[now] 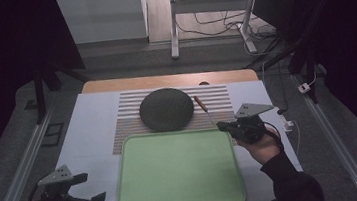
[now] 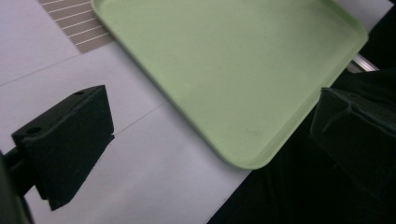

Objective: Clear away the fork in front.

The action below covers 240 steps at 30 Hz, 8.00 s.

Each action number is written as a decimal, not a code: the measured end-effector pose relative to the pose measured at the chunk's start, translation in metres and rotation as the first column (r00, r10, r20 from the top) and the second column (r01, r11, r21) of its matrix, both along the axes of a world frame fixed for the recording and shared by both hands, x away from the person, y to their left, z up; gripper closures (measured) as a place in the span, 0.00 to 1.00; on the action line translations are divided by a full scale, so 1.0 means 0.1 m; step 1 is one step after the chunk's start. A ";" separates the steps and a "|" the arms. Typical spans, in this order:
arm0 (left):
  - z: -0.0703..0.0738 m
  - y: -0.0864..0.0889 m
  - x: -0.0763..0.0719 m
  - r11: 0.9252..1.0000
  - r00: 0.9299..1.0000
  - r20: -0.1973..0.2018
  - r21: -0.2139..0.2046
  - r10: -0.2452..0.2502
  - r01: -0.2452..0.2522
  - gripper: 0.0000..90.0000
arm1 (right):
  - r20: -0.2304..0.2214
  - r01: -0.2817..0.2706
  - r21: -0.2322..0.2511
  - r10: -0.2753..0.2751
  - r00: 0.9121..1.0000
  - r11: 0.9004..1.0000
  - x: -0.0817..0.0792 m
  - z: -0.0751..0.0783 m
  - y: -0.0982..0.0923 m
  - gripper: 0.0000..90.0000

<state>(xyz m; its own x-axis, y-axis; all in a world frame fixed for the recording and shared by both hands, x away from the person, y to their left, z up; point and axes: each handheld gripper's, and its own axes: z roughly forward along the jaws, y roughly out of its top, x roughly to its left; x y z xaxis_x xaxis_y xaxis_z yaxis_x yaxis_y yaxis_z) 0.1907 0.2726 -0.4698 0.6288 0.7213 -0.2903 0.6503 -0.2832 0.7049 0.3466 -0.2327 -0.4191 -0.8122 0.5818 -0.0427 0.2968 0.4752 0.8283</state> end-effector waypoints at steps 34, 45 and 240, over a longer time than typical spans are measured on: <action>0.12 -0.68 0.75 0.968 0.969 0.048 0.078 -0.242 0.238 0.00 | -0.155 -0.340 0.206 0.373 0.915 0.918 -0.73 -0.11 0.20 1.00; 0.15 -1.13 0.98 0.890 0.895 0.071 0.165 -0.441 0.426 0.00 | -0.170 -0.463 0.223 0.502 0.848 0.858 -0.82 -0.12 0.39 1.00; -0.45 -1.45 1.50 0.958 0.969 -0.239 0.259 -0.058 0.121 0.98 | -0.186 0.180 -0.009 -0.179 0.966 0.984 -1.06 -0.34 -0.45 0.00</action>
<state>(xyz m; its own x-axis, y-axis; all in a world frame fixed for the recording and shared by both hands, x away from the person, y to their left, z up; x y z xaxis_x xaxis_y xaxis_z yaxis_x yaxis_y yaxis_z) 0.3404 0.1276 -0.5152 0.6345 0.7363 -0.2351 0.7471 -0.5063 0.4307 0.2402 -0.2781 -0.4530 -0.6876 0.7186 0.1040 0.5256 0.3939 0.7541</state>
